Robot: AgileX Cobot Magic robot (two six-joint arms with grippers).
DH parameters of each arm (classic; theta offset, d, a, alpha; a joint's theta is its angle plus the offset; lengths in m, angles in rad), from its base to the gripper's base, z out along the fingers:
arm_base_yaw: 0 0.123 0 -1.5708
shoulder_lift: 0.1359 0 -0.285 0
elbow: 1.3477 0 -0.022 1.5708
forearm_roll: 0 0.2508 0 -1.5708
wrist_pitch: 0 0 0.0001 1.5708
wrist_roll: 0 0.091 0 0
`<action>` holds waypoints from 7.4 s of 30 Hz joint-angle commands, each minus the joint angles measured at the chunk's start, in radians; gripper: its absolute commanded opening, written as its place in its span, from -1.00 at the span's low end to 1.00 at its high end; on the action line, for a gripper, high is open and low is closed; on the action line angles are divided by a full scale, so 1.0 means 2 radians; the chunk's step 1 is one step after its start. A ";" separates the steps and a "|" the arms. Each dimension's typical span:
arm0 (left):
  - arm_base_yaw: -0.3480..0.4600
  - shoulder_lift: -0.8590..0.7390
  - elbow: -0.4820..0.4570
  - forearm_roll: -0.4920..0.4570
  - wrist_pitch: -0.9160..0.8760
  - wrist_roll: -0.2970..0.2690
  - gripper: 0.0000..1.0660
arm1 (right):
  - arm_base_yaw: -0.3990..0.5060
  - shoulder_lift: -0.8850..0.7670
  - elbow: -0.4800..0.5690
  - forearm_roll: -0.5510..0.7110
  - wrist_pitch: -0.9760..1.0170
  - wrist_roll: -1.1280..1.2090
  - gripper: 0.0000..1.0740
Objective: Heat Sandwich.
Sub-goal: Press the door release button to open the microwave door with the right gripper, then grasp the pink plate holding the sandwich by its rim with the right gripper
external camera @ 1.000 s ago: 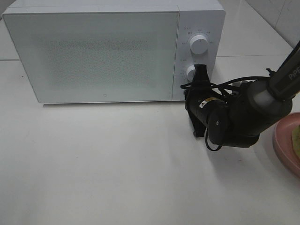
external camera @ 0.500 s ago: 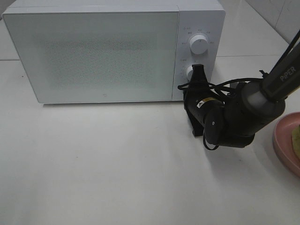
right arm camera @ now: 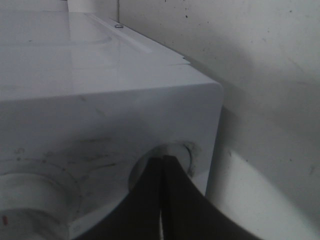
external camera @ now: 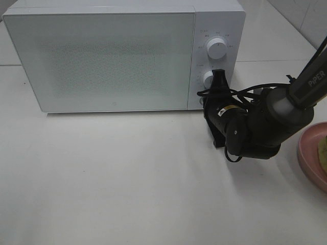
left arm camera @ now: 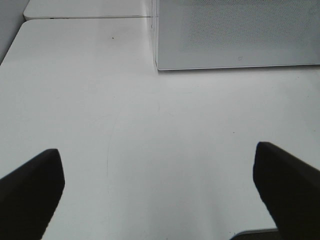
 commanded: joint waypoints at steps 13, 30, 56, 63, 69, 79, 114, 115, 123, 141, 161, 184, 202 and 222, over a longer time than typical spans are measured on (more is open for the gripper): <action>0.000 -0.013 0.003 -0.001 -0.005 0.000 0.82 | -0.007 -0.002 -0.006 -0.010 -0.029 0.002 -1.00; 0.000 -0.013 0.003 -0.001 -0.005 0.000 0.82 | -0.030 0.000 -0.042 0.001 -0.118 -0.025 -1.00; 0.000 -0.013 0.003 -0.001 -0.005 0.000 0.82 | -0.030 0.010 -0.082 0.020 -0.056 -0.056 -1.00; 0.000 -0.013 0.003 -0.001 -0.005 0.000 0.82 | -0.030 0.010 -0.082 0.020 -0.045 -0.056 -1.00; 0.000 -0.013 0.003 -0.001 -0.005 0.000 0.82 | -0.030 0.003 -0.082 0.020 -0.009 -0.054 -1.00; 0.000 -0.013 0.003 -0.001 -0.005 0.000 0.82 | -0.030 -0.009 -0.082 0.020 0.021 -0.067 -1.00; 0.000 -0.013 0.003 -0.001 -0.005 0.000 0.82 | -0.028 -0.123 0.074 -0.092 0.169 -0.053 -1.00; 0.000 -0.013 0.003 -0.001 -0.005 0.000 0.82 | -0.028 -0.123 0.074 -0.092 0.169 -0.053 -1.00; 0.000 -0.013 0.003 -0.001 -0.005 0.000 0.82 | -0.028 -0.201 0.086 -0.184 0.307 -0.088 -0.99; 0.000 -0.013 0.003 -0.001 -0.005 0.000 0.82 | -0.030 -0.304 0.051 -0.210 0.644 -0.571 -0.94; 0.000 -0.013 0.003 -0.001 -0.005 0.000 0.82 | -0.091 -0.339 0.004 -0.276 0.834 -0.646 0.04; 0.000 -0.013 0.003 -0.001 -0.005 0.000 0.82 | -0.199 -0.290 0.004 -0.295 0.836 -0.664 0.73; 0.000 -0.013 0.003 -0.001 -0.005 0.000 0.82 | -0.210 -0.211 0.003 -0.338 0.791 -0.617 0.66; 0.000 -0.013 0.003 -0.001 -0.005 0.000 0.82 | -0.222 -0.178 0.003 -0.334 0.768 -0.617 0.42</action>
